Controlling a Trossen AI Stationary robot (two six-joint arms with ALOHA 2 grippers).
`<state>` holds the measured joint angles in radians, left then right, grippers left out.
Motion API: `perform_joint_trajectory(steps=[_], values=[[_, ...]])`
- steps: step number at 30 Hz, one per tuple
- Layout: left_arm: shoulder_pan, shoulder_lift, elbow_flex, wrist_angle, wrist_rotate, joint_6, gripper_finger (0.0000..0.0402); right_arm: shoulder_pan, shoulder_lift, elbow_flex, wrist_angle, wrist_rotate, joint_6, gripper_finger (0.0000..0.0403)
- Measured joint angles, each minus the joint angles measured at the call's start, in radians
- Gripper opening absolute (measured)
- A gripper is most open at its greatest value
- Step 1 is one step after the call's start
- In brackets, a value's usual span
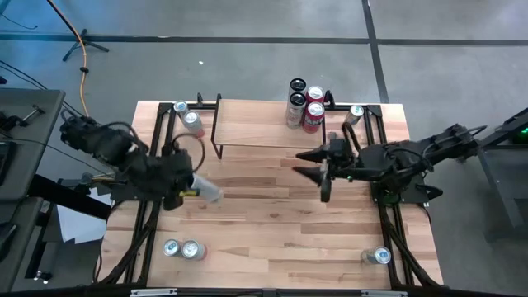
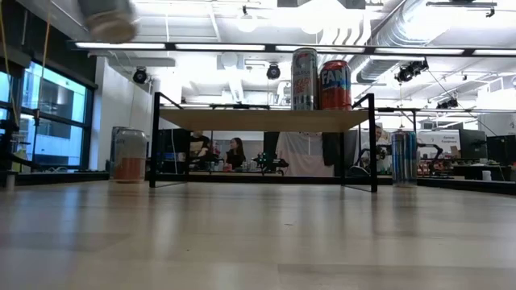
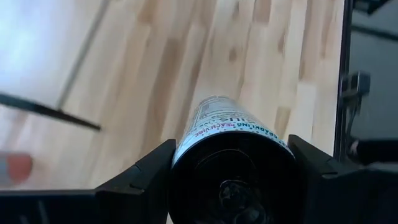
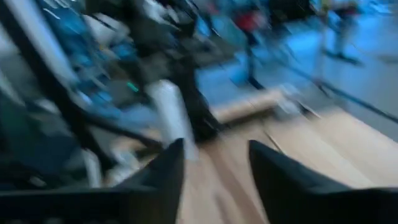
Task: Place canned beverage on shelf
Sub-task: Put the white-pink soda can on the shelf aligned with the white-pink soda can
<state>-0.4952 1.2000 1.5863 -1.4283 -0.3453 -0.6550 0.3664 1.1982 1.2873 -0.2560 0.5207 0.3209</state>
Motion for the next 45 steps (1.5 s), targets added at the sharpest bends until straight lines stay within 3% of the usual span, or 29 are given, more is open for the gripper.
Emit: perform_joint_trajectory(steps=[3, 6, 12, 19, 25, 33, 38, 45], values=[[0.077, 0.013, 0.054, 0.032, 0.003, 0.091, 0.0192, 0.0, 0.068, 0.017, 0.148, -0.034, -0.057, 0.0253], [0.139, 0.017, 0.092, 0.062, 0.021, 0.165, 0.0192, -0.008, 0.157, 0.075, 0.16, -0.03, -0.088, 0.0316], [0.212, 0.017, 0.118, 0.156, 0.083, 0.273, 0.0192, -0.046, 0.318, 0.234, 0.045, -0.009, -0.145, 0.0376], [0.221, 0.043, 0.117, 0.234, 0.092, 0.301, 0.0192, -0.122, 0.465, 0.446, -0.174, -0.048, -0.147, 0.0383], [0.221, 0.099, 0.117, 0.26, 0.062, 0.345, 0.0192, -0.175, 0.568, 0.561, -0.205, -0.276, -0.178, 0.0383], [0.221, 0.151, 0.117, 0.266, 0.05, 0.363, 0.0192, -0.2, 0.616, 0.585, -0.253, -0.393, -0.225, 0.0383], [0.221, 0.152, 0.117, 0.298, 0.022, 0.372, 0.0192, -0.203, 0.617, 0.58, -0.278, -0.416, -0.21, 0.0383], [0.222, 0.149, 0.117, 0.362, -0.015, 0.37, 0.0192, -0.2, 0.637, 0.579, -0.278, -0.345, -0.217, 0.0377]])
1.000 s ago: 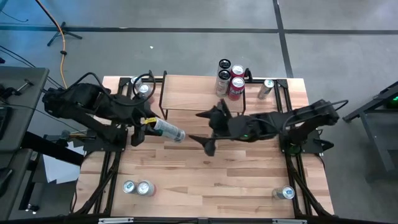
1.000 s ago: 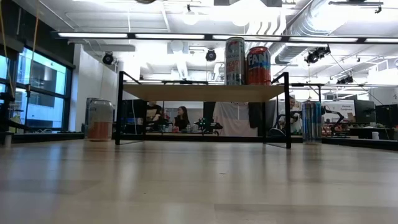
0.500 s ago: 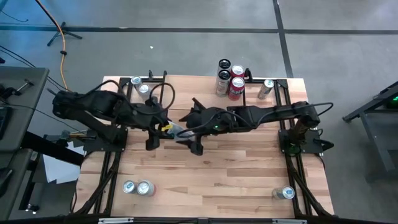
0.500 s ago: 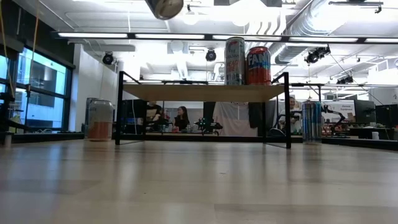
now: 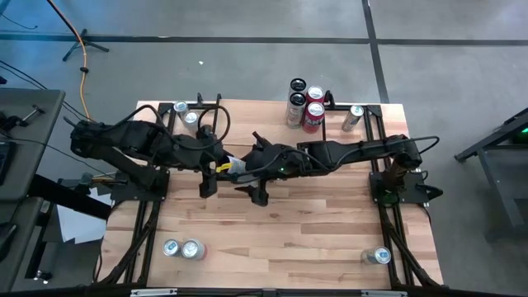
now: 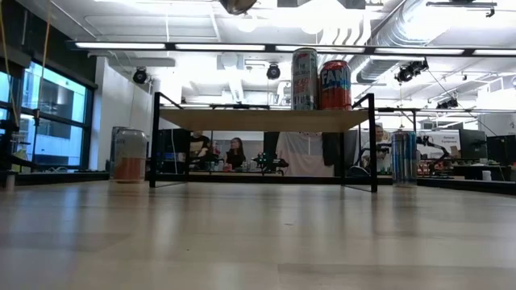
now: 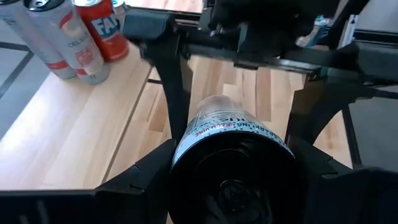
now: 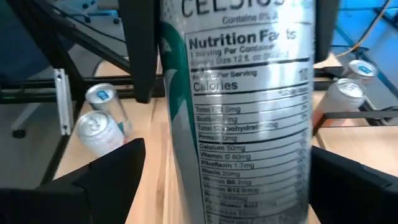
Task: Place canned beverage on shelf
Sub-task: Put the white-pink soda can on the shelf aligned with the white-pink soda can
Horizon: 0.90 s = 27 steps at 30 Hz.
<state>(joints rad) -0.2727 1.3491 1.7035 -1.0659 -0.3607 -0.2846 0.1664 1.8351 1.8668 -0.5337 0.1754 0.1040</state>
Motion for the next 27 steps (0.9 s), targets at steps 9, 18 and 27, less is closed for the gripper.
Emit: perform_joint_trajectory(steps=[9, 18, 27], values=[[0.036, 0.0, 0.0, 0.009, -0.015, -0.072, 0.0192, 0.012, -0.001, 0.0, -0.029, 0.172, 0.0, 0.029], [0.046, 0.001, 0.0, 0.024, 0.001, -0.004, 0.0239, 0.018, -0.008, 0.009, -0.066, 0.229, -0.004, 0.0237], [0.052, -0.084, 0.0, -0.108, -0.007, -0.062, 0.0355, 0.016, -0.037, 0.054, -0.471, 0.279, -0.006, 0.0237]])
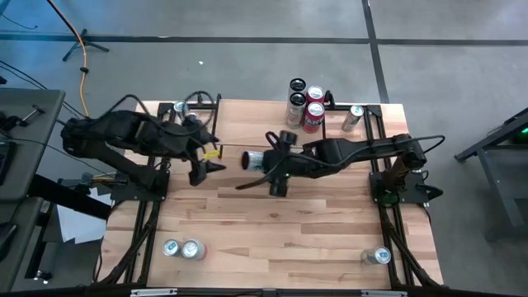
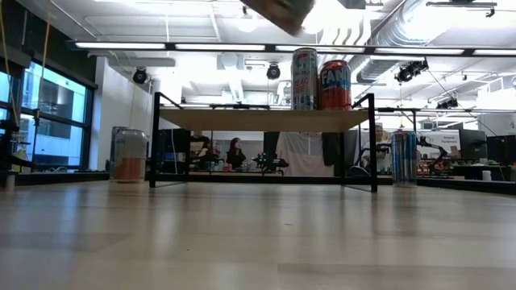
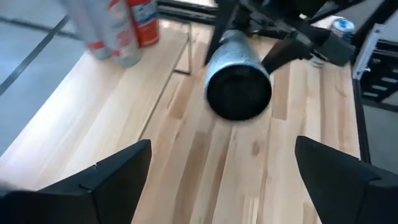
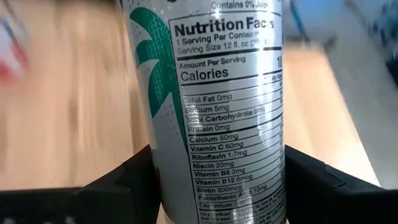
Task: Place canned beverage on shelf
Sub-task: Put the white-pink soda can on the shelf aligned with the white-pink soda can
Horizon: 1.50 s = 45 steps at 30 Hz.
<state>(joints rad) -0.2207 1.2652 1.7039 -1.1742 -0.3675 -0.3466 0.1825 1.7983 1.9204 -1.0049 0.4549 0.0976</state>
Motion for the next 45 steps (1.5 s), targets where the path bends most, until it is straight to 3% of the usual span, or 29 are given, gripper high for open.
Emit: perform_joint_trajectory(steps=[4, 9, 12, 14, 19, 22, 24, 34, 45], values=[[-0.003, -0.076, -0.069, 0.007, -0.06, -0.057, 0.0358, 0.002, -0.08, -0.115, -0.169, -0.014, 0.098, 0.0237], [-0.035, -0.197, -0.286, 0.156, -0.141, -0.149, 0.0359, 0.06, -0.343, -0.469, -0.036, -0.014, 0.336, 0.0237], [-0.053, -0.267, -0.439, 0.32, -0.142, -0.201, 0.0359, 0.125, -0.508, -0.711, 0.228, 0.029, 0.523, 0.0237], [-0.064, -0.299, -0.529, 0.448, -0.142, -0.217, 0.036, 0.168, -0.579, -0.857, 0.482, 0.111, 0.584, 0.0237], [-0.069, -0.329, -0.655, 0.713, -0.141, -0.219, 0.036, 0.189, -0.547, -1.089, 1.126, 0.441, 0.445, 0.0237], [-0.069, -0.324, -0.663, 0.788, -0.141, -0.219, 0.036, 0.158, -0.46, -1.12, 1.361, 0.698, 0.336, 0.0237], [-0.069, -0.322, -0.663, 0.827, -0.142, -0.215, 0.036, 0.123, -0.396, -1.095, 1.429, 0.803, 0.266, 0.0237], [-0.069, -0.329, -0.663, 0.963, -0.142, -0.155, 0.036, -0.015, -0.166, -0.886, 1.453, 0.815, 0.108, 0.0241], [-0.069, -0.328, -0.663, 1.026, -0.141, -0.149, 0.036, -0.083, -0.118, -0.945, 1.438, 0.915, 0.352, 0.0244]])
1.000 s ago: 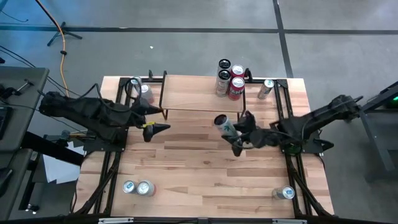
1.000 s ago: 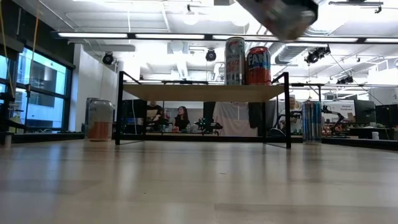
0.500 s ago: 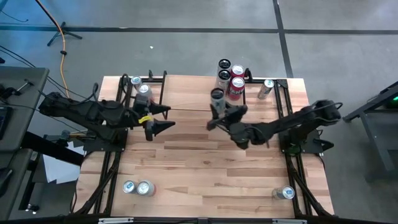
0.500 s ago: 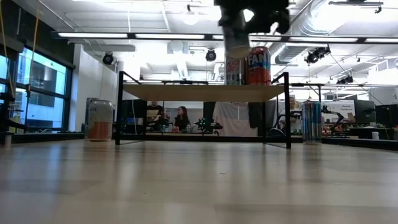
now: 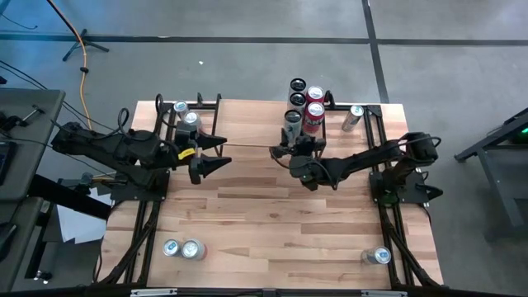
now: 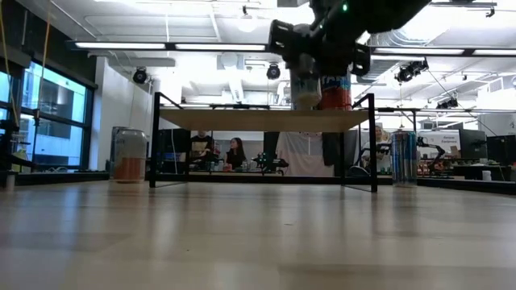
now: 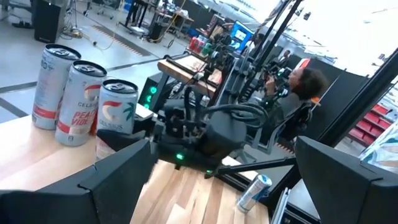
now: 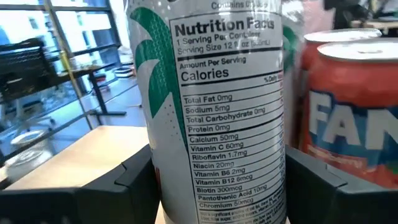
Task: Place canned beverage on shelf
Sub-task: Put the white-pink soda can on the shelf aligned with the white-pink soda can
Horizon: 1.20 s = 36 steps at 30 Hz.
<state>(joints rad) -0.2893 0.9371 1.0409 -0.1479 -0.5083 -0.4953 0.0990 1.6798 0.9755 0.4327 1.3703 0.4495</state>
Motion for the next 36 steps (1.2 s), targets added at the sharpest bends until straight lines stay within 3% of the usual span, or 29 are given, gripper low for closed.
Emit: perform_joint_trajectory(steps=[12, 27, 36], values=[[0.0, 0.0, 0.0, -0.005, 0.036, 0.036, 0.036, -0.053, 0.005, -0.009, -0.049, -0.028, 0.014, 0.0246], [0.0, 0.0, 0.0, -0.005, 0.063, 0.044, 0.036, -0.053, 0.005, -0.008, -0.102, -0.048, 0.016, 0.0287], [0.0, 0.0, 0.0, -0.005, 0.065, 0.044, 0.036, -0.055, 0.005, -0.008, -0.117, -0.149, 0.015, 0.0287]])
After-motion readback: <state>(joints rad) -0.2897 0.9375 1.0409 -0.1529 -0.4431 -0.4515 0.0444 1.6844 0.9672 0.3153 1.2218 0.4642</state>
